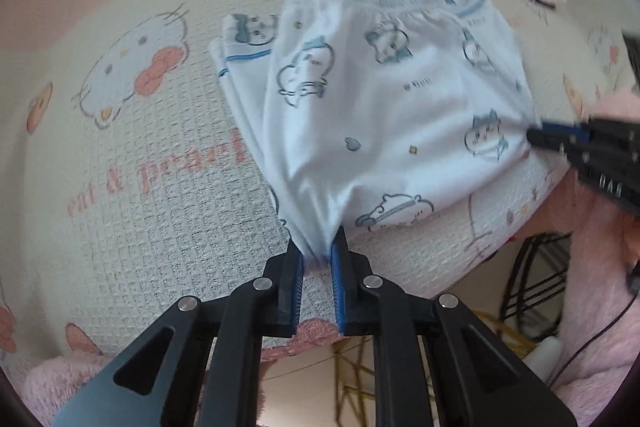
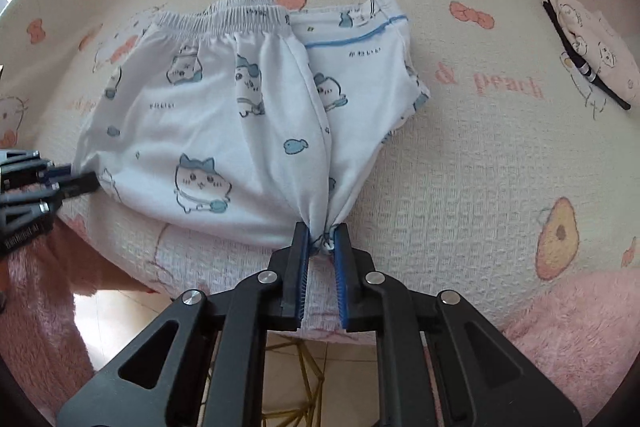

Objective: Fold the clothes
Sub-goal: 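Grasp the folded pants edge with both grippers, then release the pants and reposition both open grippers at the pants edge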

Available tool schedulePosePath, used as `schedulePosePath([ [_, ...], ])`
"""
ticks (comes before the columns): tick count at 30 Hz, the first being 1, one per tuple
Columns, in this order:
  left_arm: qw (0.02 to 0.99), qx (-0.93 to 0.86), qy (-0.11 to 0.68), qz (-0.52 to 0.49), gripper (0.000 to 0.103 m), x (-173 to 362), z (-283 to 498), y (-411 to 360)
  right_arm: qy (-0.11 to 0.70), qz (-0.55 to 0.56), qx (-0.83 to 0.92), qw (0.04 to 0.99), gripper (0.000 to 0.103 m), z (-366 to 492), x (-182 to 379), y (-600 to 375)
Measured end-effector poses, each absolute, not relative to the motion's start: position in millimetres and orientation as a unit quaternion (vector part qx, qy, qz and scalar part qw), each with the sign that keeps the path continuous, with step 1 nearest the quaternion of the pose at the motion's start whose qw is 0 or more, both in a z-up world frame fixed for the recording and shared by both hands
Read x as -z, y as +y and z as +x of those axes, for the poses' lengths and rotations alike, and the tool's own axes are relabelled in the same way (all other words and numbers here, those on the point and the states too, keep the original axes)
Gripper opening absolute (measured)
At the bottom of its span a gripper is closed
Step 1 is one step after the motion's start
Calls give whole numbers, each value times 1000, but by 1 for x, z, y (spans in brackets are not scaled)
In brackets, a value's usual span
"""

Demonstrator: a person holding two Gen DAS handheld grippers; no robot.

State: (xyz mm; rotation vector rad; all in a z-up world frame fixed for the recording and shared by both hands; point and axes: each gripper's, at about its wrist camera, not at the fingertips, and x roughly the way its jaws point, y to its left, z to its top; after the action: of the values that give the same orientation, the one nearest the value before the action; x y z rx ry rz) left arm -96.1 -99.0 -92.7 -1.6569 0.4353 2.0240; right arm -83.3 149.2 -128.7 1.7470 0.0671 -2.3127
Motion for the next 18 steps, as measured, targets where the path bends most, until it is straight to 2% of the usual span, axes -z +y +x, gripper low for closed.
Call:
schedulePosePath([
  [1, 235, -742, 149, -610, 51, 92, -97, -104, 12, 598, 792, 121, 12, -84, 126, 152],
  [3, 219, -744, 127, -618, 51, 92, -99, -114, -15, 587, 802, 115, 18, -86, 115, 165],
  [5, 222, -761, 94, -602, 51, 80, -97, -122, -30, 569, 815, 103, 18, -87, 106, 174],
  [10, 258, -786, 87, -554, 51, 59, -92, -111, -35, 550, 826, 119, 18, -91, 103, 167],
  [14, 269, -792, 88, -541, 51, 53, -88, -103, 29, 578, 806, 123, 18, -80, 113, 166],
  [15, 258, -790, 103, -547, 51, 56, -93, -106, 48, 585, 802, 110, 20, -80, 117, 166],
  [16, 233, -782, 132, -563, 51, 70, -99, -102, 56, 591, 799, 99, 27, -80, 122, 168],
  [17, 220, -780, 134, -570, 51, 74, -102, -104, 47, 594, 798, 90, 39, -81, 122, 173],
  [18, 211, -780, 131, -575, 51, 75, -104, -108, 34, 598, 797, 82, 44, -82, 122, 180],
])
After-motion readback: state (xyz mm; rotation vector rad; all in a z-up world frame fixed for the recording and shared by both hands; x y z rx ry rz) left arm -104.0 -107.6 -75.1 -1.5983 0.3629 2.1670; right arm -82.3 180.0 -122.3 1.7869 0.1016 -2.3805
